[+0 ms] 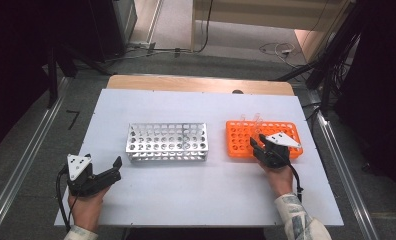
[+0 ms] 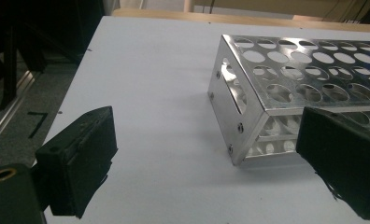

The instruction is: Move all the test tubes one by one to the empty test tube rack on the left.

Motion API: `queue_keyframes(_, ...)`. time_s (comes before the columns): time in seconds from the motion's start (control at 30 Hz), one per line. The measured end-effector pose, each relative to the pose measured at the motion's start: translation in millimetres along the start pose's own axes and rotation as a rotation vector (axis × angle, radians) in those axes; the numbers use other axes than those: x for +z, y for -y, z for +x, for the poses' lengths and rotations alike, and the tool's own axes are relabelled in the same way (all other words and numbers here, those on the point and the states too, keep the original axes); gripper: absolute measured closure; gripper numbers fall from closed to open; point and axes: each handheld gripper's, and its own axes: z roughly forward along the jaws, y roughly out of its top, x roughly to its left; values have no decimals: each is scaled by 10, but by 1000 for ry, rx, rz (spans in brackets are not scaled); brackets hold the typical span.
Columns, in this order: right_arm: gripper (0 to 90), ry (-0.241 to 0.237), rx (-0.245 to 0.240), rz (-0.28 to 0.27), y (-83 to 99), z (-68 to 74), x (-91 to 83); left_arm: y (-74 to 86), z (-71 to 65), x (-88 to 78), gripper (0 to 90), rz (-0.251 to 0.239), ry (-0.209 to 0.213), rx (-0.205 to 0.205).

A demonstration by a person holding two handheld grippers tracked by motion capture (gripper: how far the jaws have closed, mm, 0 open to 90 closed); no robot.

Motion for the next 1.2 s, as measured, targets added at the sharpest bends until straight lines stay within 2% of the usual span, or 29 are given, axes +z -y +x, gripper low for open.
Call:
queue_keyframes(0.2,727,16,-14,-2,4,12,24,0,0,-4,51,2,1,3)
queue_keyframes(0.8,730,5,6,-71,-167,15,-187,-18,-58,-33,51,-6,22,19)
queue_keyframes(0.97,731,-7,8,-86,-207,33,-264,-32,-93,-54,51,-4,43,18)
queue_keyframes(1.17,731,-58,-8,-89,-242,120,-397,-51,-171,-84,51,0,80,22)
queue_keyframes(1.2,731,-69,-13,-89,-245,138,-412,-61,-205,-96,52,4,97,25)
